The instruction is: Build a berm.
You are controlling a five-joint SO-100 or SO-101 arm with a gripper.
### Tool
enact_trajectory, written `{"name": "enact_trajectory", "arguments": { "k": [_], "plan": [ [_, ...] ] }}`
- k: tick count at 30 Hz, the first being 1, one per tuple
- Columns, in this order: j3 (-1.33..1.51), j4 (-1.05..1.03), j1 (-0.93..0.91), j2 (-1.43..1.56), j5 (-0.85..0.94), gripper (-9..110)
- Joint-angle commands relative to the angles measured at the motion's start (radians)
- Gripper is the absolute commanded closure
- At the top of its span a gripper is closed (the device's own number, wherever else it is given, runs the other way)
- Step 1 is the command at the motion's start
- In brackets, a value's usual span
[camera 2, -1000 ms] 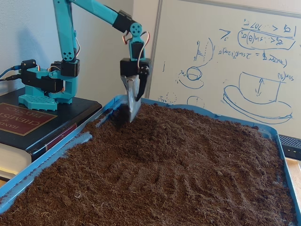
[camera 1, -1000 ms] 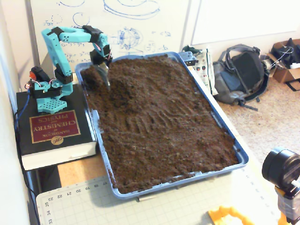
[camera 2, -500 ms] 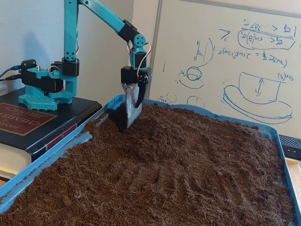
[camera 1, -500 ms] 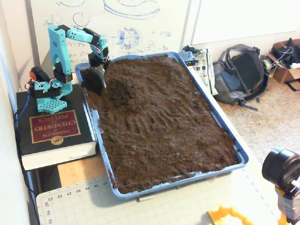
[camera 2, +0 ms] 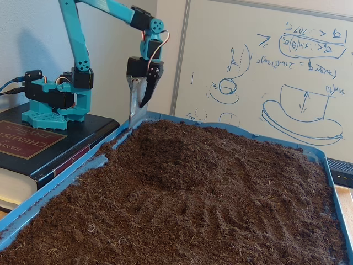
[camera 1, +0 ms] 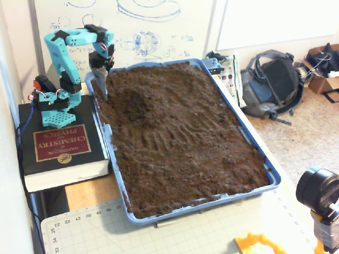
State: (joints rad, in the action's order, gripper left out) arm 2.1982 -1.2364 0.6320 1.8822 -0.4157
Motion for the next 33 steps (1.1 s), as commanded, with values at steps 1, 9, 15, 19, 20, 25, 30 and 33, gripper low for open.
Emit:
{"name": "enact_trajectory", "arguments": {
  "k": [1,9,15,19,20,25,30,33],
  "plan": [
    [0.018,-0.012,0.000,0.071,-0.003,101],
    [0.130,0.140,-0.011,0.071,0.028,101],
    [0.146,0.305,-0.012,0.072,0.026,101],
    [0.150,0.310,-0.011,0.066,0.026,101],
    [0.150,0.310,-0.011,0.054,0.026,101],
    [0.144,0.299,-0.011,-0.043,0.026,101],
    [0.133,0.308,-0.011,-0.077,0.026,101],
    [0.140,0.308,-0.003,-0.107,0.026,101]
  ]
}}
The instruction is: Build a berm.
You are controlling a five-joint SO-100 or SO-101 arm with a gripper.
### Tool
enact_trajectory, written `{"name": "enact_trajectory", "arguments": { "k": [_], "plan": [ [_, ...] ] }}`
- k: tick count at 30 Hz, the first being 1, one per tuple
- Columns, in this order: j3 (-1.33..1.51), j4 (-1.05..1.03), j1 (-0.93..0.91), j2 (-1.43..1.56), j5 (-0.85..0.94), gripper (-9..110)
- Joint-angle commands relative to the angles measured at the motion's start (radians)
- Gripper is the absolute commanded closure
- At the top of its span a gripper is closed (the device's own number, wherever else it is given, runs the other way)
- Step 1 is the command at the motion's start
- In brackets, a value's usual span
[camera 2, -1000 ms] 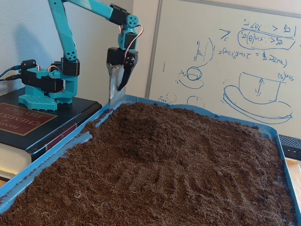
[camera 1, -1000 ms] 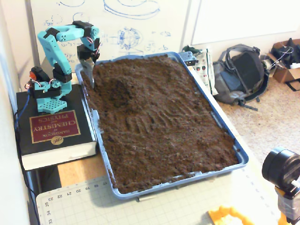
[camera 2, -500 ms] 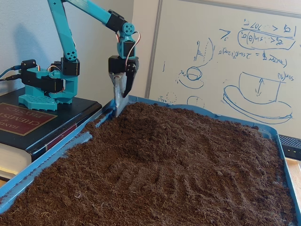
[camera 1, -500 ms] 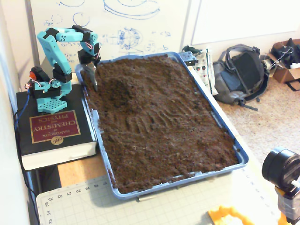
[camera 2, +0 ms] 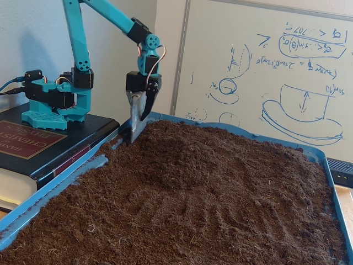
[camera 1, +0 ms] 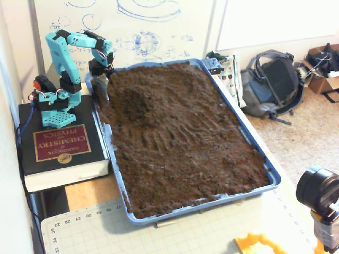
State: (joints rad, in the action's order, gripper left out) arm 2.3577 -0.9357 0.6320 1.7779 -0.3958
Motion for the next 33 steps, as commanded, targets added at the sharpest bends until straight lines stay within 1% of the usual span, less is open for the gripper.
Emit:
{"name": "enact_trajectory", "arguments": {
  "k": [1,8,14,19,25,33],
  "plan": [
    [-0.020,0.008,-0.002,-0.025,0.006,101],
    [-0.058,0.011,0.000,-0.138,0.006,101],
    [-0.183,0.012,-0.014,-0.215,0.006,101],
    [-0.287,0.012,-0.017,-0.247,-0.005,101],
    [-0.328,0.012,-0.072,-0.272,0.008,101],
    [-0.379,0.012,-0.092,-0.281,0.009,101]
  ]
}}
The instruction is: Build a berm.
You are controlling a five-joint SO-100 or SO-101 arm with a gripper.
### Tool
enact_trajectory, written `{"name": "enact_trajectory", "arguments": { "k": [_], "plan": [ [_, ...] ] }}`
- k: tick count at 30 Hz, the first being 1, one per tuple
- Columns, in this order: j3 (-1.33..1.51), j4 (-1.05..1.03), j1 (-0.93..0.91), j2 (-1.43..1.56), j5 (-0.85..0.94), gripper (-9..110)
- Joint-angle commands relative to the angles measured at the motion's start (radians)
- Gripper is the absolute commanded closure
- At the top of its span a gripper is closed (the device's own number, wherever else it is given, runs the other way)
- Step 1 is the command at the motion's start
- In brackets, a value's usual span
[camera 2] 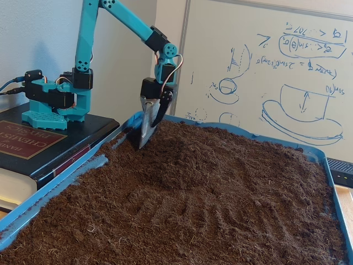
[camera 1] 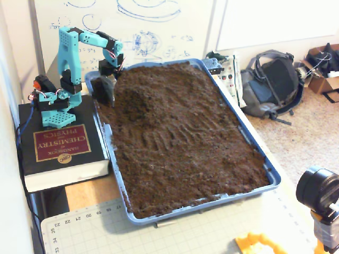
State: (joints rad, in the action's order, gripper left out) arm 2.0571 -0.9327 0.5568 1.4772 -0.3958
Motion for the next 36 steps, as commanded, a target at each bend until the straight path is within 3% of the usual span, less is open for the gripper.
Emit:
{"name": "enact_trajectory", "arguments": {
  "k": [1,14,36],
  "plan": [
    [-0.084,0.009,-0.017,0.014,0.009,101],
    [-0.098,0.009,-0.071,-0.107,0.098,101],
    [-0.291,0.009,-0.153,-0.109,0.100,101]
  ]
}}
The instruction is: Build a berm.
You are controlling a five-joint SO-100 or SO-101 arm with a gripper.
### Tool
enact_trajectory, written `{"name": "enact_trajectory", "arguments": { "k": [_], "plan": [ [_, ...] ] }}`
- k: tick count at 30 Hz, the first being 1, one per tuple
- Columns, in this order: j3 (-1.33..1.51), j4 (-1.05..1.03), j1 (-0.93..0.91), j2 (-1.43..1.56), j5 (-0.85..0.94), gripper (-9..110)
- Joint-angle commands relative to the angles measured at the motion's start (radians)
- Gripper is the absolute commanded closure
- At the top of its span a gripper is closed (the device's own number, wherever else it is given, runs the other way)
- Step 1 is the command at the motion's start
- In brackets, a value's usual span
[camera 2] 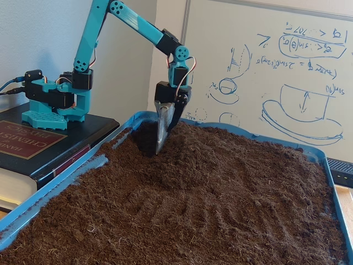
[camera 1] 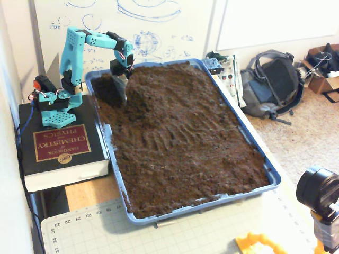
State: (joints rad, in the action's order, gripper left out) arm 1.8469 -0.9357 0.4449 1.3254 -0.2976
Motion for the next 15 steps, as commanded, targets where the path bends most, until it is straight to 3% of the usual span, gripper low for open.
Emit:
{"name": "enact_trajectory", "arguments": {
  "k": [1,15],
  "plan": [
    [-0.083,0.012,-0.049,0.043,0.002,101],
    [-0.158,0.012,-0.143,0.041,0.002,101]
  ]
}}
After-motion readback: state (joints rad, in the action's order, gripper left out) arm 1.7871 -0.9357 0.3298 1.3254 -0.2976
